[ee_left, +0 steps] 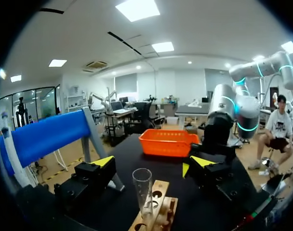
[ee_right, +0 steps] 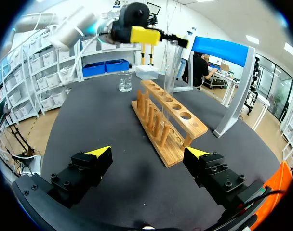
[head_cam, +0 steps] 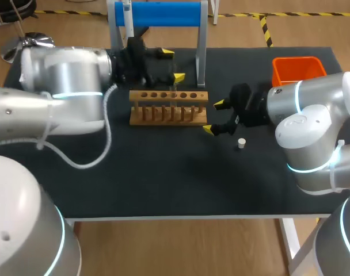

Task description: Invert the test tube, pick up the pipette, mount the tip to pipette, aspirate from beaker and dispense into the tube, eject the tip, return the pipette, and cap with the stopper.

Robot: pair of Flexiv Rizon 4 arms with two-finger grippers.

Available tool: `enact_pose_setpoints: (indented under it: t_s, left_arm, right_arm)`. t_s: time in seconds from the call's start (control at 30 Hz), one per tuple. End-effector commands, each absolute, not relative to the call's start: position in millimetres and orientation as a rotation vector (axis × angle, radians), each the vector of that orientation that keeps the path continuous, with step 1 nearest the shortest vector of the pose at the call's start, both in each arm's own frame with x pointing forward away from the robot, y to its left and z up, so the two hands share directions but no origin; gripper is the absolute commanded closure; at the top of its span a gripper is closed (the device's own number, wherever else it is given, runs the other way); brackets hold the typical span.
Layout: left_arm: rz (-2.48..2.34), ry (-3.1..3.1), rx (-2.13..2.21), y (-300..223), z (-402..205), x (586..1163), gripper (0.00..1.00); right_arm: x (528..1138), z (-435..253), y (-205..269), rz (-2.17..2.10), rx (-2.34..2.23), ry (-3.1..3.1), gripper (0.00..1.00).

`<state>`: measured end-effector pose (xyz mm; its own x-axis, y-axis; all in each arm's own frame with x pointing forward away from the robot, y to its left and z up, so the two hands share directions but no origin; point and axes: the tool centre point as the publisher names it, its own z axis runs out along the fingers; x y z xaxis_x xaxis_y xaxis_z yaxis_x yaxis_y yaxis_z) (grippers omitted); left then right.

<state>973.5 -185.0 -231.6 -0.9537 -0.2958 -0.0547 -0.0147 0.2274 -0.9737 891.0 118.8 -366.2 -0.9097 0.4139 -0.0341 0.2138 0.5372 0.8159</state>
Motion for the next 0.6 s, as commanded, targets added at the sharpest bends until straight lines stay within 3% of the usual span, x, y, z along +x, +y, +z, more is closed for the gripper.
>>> enact_pose_setpoints:
  t_s: [0.03,0.27,0.6]
  left_arm:
    - [-1.71,2.384,-0.293,-142.0,-202.2,953.3,0.0]
    - [-1.631,2.34,-0.459,-91.8,-182.3,925.2,0.0]
    - [-1.631,2.34,-0.459,-91.8,-182.3,925.2,0.0]
  right_arm:
    - [890.4,-366.2,117.9,1.309,0.529,2.552,0.0]
    - [890.4,-366.2,117.9,1.309,0.529,2.552,0.0]
    - [890.4,-366.2,117.9,1.309,0.529,2.552,0.0]
